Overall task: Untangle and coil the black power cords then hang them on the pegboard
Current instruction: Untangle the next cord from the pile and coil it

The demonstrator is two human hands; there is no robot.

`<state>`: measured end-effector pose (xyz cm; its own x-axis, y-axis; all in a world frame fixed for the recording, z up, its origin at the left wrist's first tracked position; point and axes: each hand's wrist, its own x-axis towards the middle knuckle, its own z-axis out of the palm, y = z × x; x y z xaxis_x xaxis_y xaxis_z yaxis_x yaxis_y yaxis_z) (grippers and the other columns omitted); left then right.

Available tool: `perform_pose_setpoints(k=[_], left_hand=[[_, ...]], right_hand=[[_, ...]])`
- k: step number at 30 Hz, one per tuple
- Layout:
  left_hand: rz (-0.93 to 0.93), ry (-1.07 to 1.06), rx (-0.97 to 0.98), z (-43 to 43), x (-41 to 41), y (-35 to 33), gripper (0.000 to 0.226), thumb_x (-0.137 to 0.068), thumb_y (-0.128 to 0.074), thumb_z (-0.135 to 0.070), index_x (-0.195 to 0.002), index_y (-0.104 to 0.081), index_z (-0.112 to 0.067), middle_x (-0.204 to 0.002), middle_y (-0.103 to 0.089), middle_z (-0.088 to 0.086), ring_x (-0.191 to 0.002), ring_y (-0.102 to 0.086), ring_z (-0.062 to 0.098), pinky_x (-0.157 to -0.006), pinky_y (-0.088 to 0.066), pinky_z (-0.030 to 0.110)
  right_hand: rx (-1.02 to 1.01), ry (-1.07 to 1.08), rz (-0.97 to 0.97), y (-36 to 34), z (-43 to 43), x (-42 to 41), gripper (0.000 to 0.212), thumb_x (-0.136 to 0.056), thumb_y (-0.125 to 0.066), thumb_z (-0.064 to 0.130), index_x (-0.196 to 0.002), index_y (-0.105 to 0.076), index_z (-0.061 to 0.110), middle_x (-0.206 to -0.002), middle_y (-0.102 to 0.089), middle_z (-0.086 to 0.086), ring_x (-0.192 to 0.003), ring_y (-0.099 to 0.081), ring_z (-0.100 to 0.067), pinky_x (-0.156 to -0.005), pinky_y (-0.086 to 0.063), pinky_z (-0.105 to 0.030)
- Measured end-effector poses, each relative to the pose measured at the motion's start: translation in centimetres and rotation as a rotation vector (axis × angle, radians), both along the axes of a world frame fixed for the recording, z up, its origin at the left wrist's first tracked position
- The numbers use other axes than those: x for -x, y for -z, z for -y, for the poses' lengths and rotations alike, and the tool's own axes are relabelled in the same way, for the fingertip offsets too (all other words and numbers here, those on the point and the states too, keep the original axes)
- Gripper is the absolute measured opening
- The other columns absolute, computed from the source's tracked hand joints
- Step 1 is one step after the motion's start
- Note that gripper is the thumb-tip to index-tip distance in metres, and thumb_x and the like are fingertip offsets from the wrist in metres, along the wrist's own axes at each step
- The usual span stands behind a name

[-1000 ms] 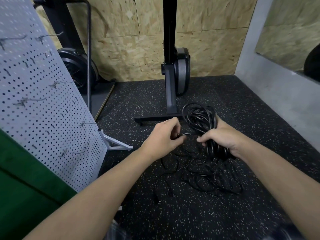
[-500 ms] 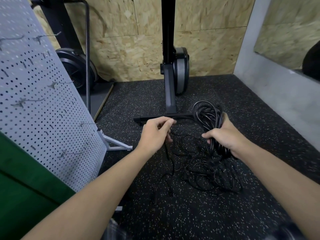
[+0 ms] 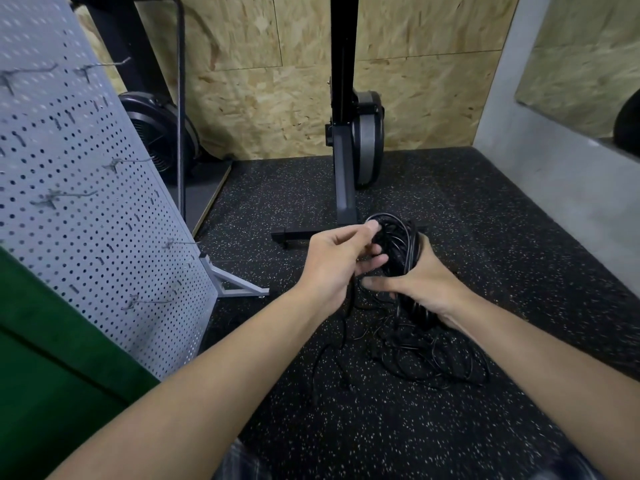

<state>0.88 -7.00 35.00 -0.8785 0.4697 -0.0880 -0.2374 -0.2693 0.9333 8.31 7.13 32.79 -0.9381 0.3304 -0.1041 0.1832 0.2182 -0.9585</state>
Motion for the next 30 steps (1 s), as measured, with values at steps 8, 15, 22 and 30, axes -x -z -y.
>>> perform_pose_setpoints(k=[8,15,22,30], left_hand=[[0.192,0.039,-0.149,0.0,0.0,0.0,0.028,-0.112,-0.043,-0.014,-0.129,-0.064,-0.003,-0.100,-0.073,0.014,-0.106,-0.074,0.027,-0.101,-0.058,0.039],[0.133,0.156,-0.108,-0.1,0.1,0.3,0.026,-0.108,-0.045,0.002,-0.129,-0.061,0.000,-0.099,-0.069,0.012,-0.109,-0.070,0.026,-0.098,-0.059,0.036],[-0.218,0.083,0.149,0.6,0.6,0.7,0.024,-0.095,-0.075,-0.011,-0.119,-0.070,-0.010,-0.106,-0.077,0.020,-0.088,-0.072,0.017,-0.077,-0.056,0.030],[-0.260,-0.027,0.127,0.2,0.0,0.8,0.032,-0.086,-0.085,-0.012,-0.112,-0.068,-0.003,-0.078,-0.070,0.008,-0.075,-0.075,0.023,-0.069,-0.063,0.032]], right_hand=[[-0.029,-0.025,-0.012,0.7,0.3,0.5,0.150,-0.048,-0.106,0.040,-0.163,-0.010,0.033,-0.147,-0.052,0.013,-0.136,-0.049,-0.005,-0.119,-0.034,-0.030],[-0.127,-0.082,0.088,0.8,0.4,0.5,0.152,-0.044,-0.100,0.039,-0.160,-0.002,0.046,-0.145,-0.052,0.013,-0.131,-0.054,-0.010,-0.117,-0.042,-0.040],[-0.115,-0.050,0.083,1.0,0.5,0.5,0.112,-0.058,-0.084,0.037,-0.148,-0.020,0.054,-0.112,-0.071,0.006,-0.086,-0.073,-0.019,-0.090,-0.060,-0.055],[-0.173,-0.092,0.119,1.1,1.1,0.7,0.114,-0.060,-0.086,0.048,-0.150,-0.016,0.057,-0.125,-0.065,0.016,-0.120,-0.063,-0.012,-0.108,-0.049,-0.044]])
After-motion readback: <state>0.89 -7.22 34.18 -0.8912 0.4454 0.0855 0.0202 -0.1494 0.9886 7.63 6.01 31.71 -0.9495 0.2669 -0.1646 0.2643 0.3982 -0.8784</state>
